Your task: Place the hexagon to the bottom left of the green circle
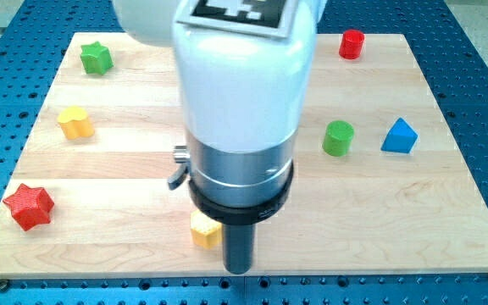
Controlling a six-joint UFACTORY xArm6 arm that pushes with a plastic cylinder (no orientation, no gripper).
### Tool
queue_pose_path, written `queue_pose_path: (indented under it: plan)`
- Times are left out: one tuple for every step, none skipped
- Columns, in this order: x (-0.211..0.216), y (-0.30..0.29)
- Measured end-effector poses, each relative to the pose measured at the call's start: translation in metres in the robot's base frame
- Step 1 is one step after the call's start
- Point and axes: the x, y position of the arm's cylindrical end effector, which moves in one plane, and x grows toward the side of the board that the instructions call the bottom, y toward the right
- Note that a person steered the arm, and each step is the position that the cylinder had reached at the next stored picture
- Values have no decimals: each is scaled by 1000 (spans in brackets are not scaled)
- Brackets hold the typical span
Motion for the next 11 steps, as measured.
queue_pose_path:
  plan:
    - [-12, -30]
    - [-53, -40]
    - [-33, -42]
    - [-49, -81]
    - [-46, -98]
    - [-67, -93]
    - [-87, -70]
    - [-80, -34]
    - [-43, -40]
    - [-57, -4]
    - [-91, 22]
